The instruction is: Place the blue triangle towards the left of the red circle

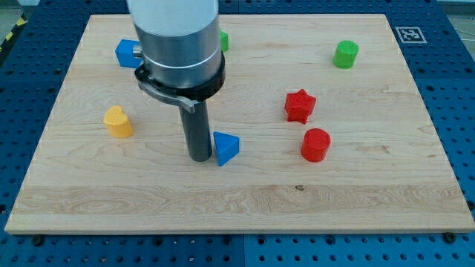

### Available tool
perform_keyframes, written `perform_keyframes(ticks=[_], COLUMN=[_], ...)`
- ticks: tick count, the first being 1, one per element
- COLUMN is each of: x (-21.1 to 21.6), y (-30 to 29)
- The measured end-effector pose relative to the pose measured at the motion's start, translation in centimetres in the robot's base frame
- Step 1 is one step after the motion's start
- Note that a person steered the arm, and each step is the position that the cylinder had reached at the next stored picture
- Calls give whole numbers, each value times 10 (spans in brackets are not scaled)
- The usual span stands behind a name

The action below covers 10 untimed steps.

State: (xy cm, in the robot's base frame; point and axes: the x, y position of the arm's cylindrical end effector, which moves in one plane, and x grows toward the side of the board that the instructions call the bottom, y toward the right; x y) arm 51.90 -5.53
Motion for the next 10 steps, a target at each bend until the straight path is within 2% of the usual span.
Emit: perform_keyframes(ticks=[3,5,9,10], x=[-11,-7,1,-12], y=[-6,33,55,44])
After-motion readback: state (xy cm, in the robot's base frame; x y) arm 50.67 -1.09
